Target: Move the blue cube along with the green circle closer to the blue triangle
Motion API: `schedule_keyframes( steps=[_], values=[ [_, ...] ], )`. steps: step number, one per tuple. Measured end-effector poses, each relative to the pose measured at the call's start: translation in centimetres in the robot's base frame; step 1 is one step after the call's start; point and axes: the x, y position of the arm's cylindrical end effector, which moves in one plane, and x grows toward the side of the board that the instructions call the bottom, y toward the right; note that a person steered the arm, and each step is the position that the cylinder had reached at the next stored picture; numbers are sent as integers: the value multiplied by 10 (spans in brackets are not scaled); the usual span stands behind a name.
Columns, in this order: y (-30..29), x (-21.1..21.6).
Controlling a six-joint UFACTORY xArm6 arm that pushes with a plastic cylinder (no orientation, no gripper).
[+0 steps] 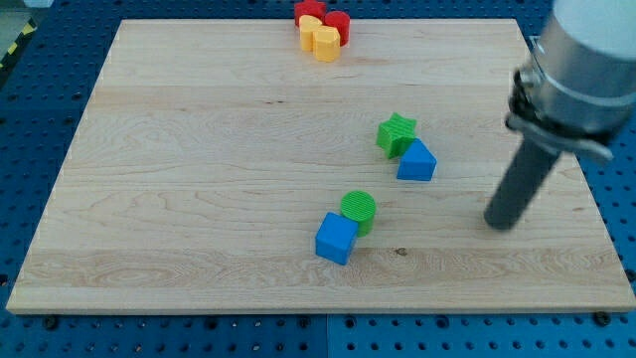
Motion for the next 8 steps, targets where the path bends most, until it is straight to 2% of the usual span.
schedule_keyframes(
  steps=[1, 2, 3, 4, 5, 8],
  values=[
    [-35, 53],
    [-86, 57],
    [-166, 57],
    [-192, 40],
    [-192, 11],
    [-172, -29]
  ],
)
